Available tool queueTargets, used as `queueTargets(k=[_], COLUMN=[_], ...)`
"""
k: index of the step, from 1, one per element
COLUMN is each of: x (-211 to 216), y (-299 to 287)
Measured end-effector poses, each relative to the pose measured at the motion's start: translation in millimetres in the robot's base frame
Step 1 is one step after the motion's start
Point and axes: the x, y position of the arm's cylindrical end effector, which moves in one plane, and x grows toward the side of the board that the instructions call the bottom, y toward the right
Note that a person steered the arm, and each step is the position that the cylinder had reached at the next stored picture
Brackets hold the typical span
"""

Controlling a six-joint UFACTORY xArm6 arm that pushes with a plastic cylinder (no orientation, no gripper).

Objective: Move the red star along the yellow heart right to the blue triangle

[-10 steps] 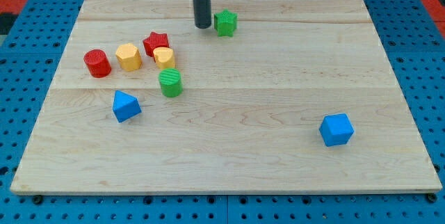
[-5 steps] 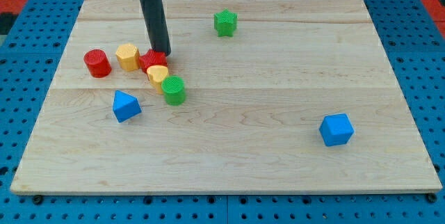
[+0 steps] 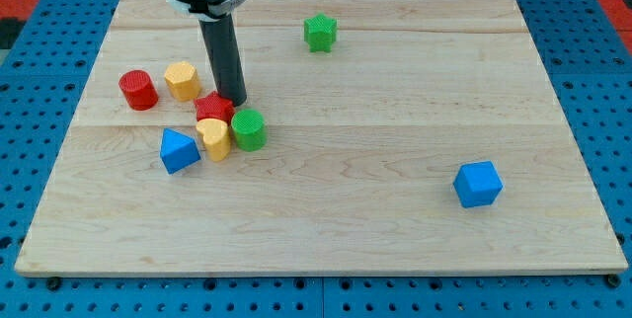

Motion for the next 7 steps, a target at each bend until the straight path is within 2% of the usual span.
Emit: queueTargets(k=[4, 5, 6, 7], x=[96, 107, 77, 36], y=[0, 0, 0, 33])
